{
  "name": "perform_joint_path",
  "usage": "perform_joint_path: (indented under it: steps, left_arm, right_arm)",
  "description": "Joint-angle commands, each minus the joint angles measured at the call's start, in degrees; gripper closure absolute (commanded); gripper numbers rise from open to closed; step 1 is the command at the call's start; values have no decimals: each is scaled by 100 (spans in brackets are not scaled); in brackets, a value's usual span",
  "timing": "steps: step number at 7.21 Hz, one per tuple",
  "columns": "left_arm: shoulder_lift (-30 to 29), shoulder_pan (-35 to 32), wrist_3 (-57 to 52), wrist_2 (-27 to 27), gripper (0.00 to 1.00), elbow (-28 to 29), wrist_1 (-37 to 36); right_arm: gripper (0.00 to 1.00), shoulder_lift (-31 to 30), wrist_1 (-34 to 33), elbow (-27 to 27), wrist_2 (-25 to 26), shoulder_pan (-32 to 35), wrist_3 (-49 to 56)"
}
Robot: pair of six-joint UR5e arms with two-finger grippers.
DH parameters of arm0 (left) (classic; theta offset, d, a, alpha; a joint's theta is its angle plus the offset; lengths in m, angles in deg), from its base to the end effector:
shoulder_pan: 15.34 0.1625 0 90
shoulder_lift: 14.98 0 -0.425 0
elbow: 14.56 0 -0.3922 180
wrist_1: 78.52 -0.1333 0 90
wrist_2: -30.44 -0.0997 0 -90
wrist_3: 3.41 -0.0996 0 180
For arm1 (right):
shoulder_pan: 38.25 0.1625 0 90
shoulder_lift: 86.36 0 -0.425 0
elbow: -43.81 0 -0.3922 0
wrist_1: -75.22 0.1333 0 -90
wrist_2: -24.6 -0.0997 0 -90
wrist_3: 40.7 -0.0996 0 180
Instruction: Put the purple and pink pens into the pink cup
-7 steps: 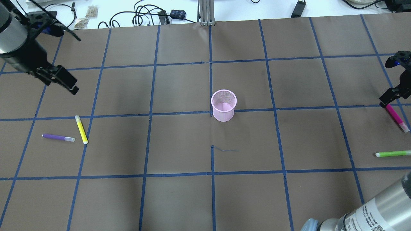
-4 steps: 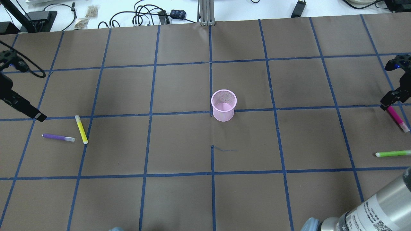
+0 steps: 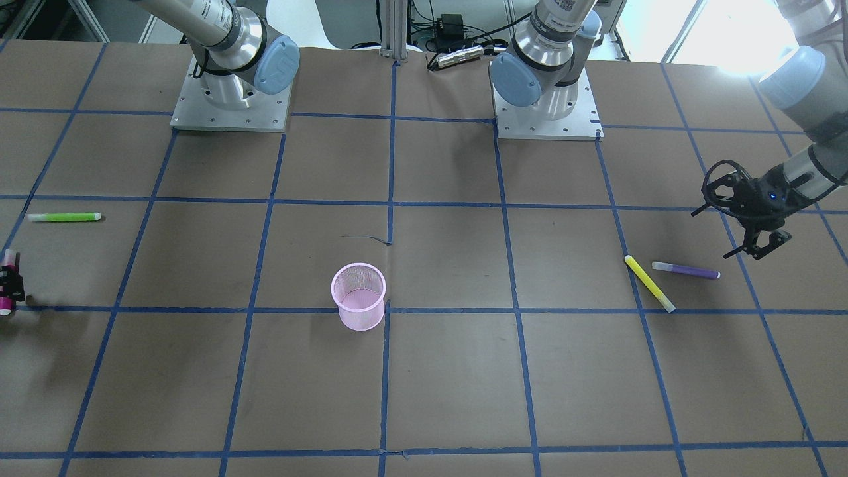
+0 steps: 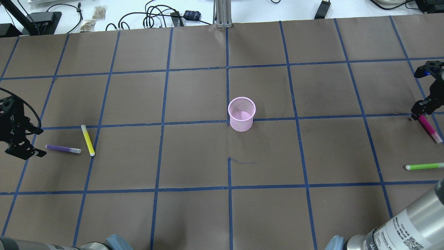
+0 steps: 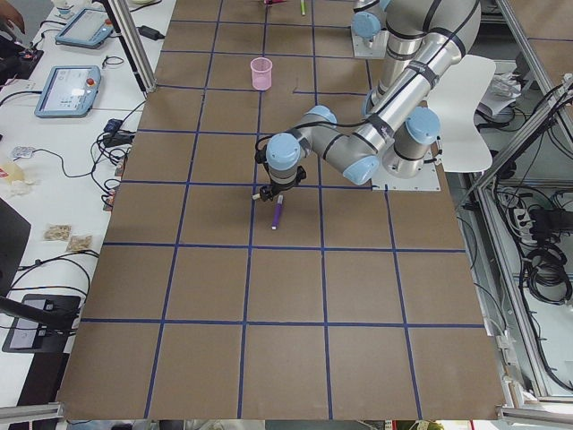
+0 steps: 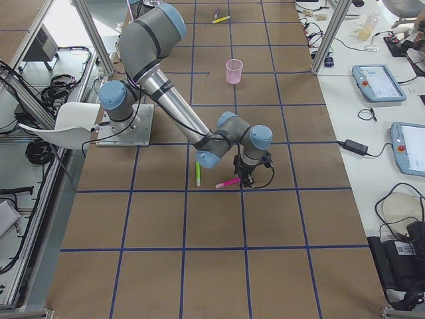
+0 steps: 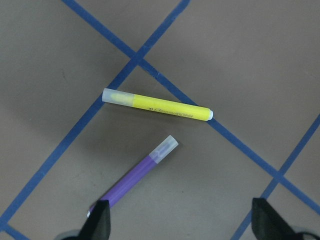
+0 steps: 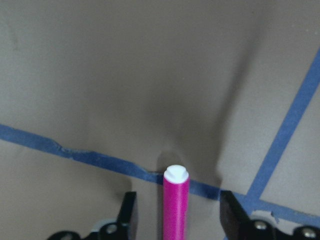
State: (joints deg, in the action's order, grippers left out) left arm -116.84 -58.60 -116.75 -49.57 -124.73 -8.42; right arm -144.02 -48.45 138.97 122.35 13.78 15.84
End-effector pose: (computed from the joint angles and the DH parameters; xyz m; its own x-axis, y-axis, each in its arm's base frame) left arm 0.2585 -0.4501 0.2536 -0.3969 0.9092 0.1257 0.8774 0.4160 -0.2390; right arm -0.2940 -0.5715 0.1777 -0.9459 -0.3240 0.0185 -0.3178 0.9364 0.1491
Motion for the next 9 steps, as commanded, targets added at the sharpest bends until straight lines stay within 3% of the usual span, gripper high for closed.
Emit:
perform_joint_path:
  steps: [1,2,3,4,5,7,8,9]
  left_arm:
    - [-508,229,-1563,700,0,66,-119]
    - [-771,239,-1873,950,0,127,-119]
    - [-1026,248,-1980,979,3,372,-67]
    - [-1307,300,-2251,1144,3,504,-6]
    - [-1528,501,-2463,1250,4,541,21]
    - [-1783,555,-2473,1278,12,672,56]
    - [-1828,573,-2473,1260,17,673,65]
    - [-1811,582,-2465,1260,32,673,196]
  right_arm:
    - [72,-8,1,2,41,0,-107]
    - [76,18,10,2,33,0,-134]
    - [93,-34,10,-7,59,17,-134]
    - [100,-69,45,-15,68,78,-134]
    - [100,-305,106,-94,7,201,-143]
    - [100,-1268,787,-86,-937,718,-377]
    - [100,-1552,1044,-51,-1056,1208,-493]
    - [100,-1616,1056,-59,-1631,1717,-877]
